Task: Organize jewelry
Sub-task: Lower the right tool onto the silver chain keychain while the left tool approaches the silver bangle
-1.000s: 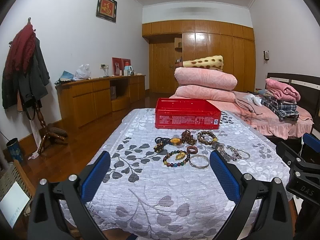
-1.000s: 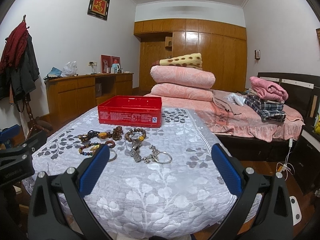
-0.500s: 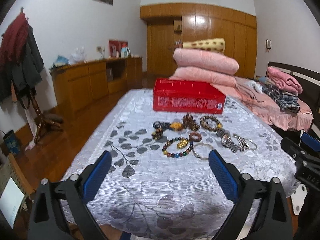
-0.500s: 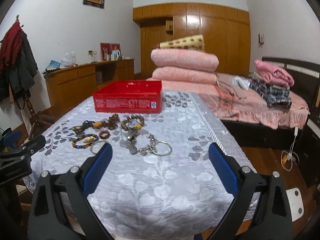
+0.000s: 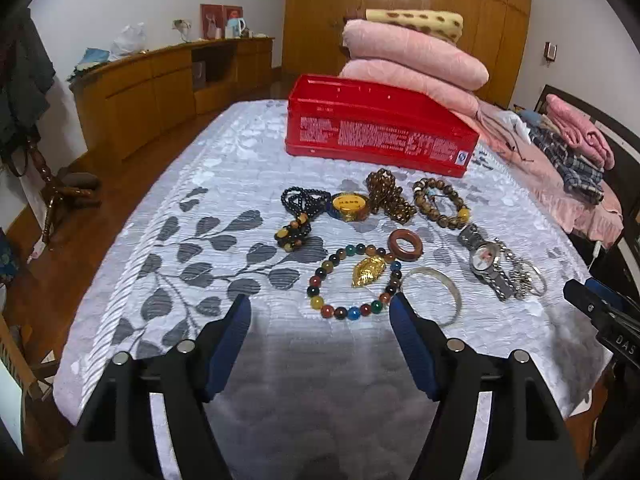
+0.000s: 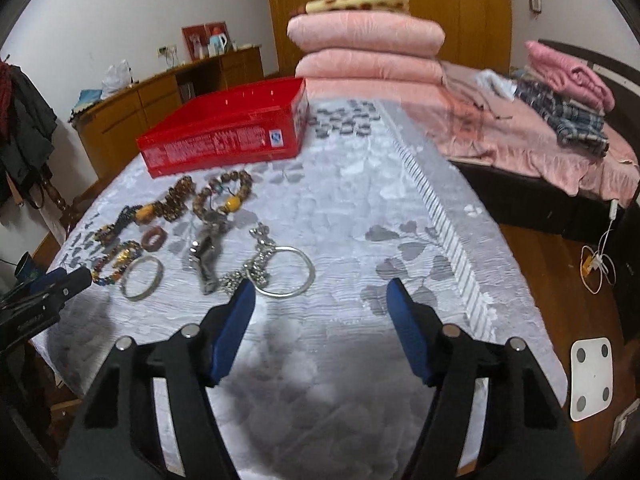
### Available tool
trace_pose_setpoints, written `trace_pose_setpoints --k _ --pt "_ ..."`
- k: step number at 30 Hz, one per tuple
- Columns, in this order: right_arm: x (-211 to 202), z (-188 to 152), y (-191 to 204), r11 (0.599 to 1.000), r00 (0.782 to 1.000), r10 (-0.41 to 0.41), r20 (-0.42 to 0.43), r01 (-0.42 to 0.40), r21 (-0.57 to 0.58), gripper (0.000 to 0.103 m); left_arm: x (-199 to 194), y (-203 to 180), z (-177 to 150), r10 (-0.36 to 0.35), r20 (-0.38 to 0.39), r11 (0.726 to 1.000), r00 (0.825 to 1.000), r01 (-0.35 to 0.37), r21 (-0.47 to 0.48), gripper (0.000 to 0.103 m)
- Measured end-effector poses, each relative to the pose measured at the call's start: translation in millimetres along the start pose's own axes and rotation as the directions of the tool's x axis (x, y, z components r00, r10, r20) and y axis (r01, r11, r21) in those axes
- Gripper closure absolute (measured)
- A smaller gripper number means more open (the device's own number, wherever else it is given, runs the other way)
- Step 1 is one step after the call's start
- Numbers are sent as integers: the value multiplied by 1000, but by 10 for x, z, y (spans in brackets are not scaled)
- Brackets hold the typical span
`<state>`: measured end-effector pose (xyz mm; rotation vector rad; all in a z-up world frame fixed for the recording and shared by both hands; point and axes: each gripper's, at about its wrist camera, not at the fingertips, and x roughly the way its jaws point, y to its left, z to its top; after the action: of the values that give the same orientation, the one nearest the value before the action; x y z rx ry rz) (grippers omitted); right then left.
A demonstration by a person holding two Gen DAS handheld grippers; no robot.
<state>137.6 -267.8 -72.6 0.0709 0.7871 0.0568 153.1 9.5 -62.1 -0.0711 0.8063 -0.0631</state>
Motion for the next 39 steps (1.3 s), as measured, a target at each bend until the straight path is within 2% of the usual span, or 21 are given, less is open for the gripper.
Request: trace_pose_setpoints --k 4,9,14,16,19,25,31,39 --pt "132 26 35 997 996 67 -53 -68 -24 43 118 -11 42 -7 -30 1000 1000 7 4 34" --pt "284 54 77 996 993 61 -99 -67 -58 42 197 -31 55 -11 -42 1000 999 11 14 34" --pt "356 103 140 993 993 55 -102 -65 -94 43 228 -46 74 -15 -43 1000 999 16 24 33" --pt "392 116 185 991 992 57 -108 -70 -116 50 249 -63 84 -15 -43 999 999 16 29 33" --pt "411 122 255 986 994 39 -100 -54 -155 52 269 -82 92 -10 -41 999 999 12 38 33" --pt "435 146 270 984 993 51 -109 -69 -165 58 292 -122 103 -19 -39 998 999 21 53 34" --pt "383 140 252 982 993 52 -102 -70 -177 59 323 -166 111 -17 -39 998 999 19 68 39" --pt "230 139 2 991 997 -24 -71 15 -130 59 290 -112 107 -21 -33 998 999 22 53 54"
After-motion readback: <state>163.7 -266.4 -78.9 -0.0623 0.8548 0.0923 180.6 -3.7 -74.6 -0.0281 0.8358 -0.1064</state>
